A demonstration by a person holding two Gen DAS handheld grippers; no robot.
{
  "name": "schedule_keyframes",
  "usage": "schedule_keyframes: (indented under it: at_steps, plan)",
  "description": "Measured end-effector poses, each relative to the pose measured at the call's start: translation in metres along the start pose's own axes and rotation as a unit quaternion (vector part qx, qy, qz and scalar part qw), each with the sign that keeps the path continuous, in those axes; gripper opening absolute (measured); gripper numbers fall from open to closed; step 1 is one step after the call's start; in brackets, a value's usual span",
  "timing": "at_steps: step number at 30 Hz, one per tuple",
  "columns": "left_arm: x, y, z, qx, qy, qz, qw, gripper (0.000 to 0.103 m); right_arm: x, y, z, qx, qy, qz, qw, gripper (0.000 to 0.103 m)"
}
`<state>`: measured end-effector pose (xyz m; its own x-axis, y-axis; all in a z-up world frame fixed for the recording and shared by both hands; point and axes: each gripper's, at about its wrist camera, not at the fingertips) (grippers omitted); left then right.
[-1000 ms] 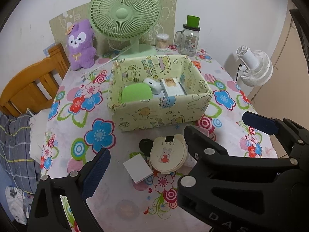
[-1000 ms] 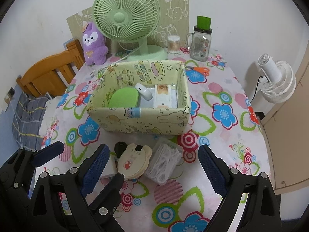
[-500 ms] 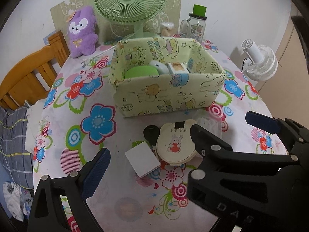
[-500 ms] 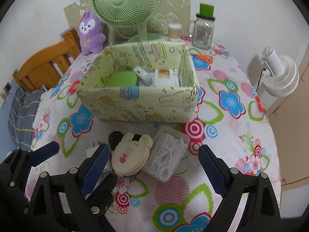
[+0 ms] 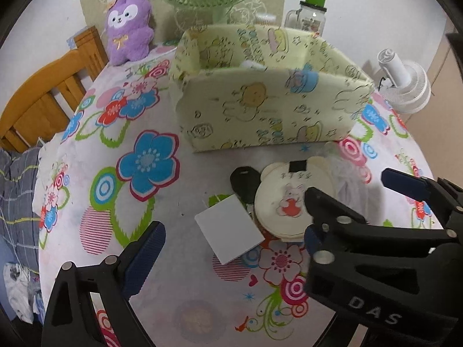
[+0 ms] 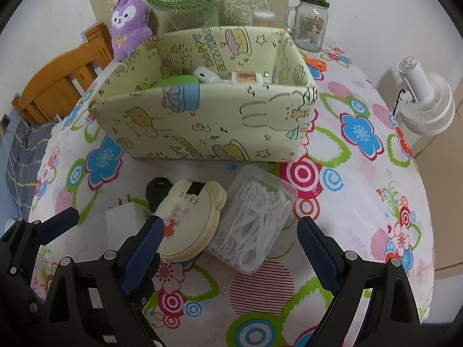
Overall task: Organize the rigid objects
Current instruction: 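Lower the left tool onto the white charger while the right tool approaches the clear floss box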
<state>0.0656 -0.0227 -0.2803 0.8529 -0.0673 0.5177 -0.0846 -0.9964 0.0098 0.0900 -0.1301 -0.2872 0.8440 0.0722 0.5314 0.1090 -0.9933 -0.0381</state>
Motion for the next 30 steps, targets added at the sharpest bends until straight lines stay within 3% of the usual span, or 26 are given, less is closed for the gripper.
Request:
schedule_keyframes:
  at_steps: [18, 30]
  plan:
    - [-0.014, 0.007, 0.015, -0.004, -0.019, 0.012, 0.9998, 0.095, -0.022, 0.019, 0.006, -0.008, -0.019, 0.027, 0.999, 0.095]
    - [-0.009, 0.000, 0.028, 0.005, -0.031, -0.010, 0.9994, 0.067, -0.015, 0.020, 0.029, -0.005, -0.033, 0.034, 0.999, 0.095]
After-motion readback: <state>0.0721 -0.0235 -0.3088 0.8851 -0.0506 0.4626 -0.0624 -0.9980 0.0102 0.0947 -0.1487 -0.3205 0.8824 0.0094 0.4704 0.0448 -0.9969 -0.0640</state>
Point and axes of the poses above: each gripper's, at about its wrist camera, not at the fingertips, and z roughly the way its jaws point, y to its right, x to its top, and after that the axes turned 4 degrees about y, right-handed
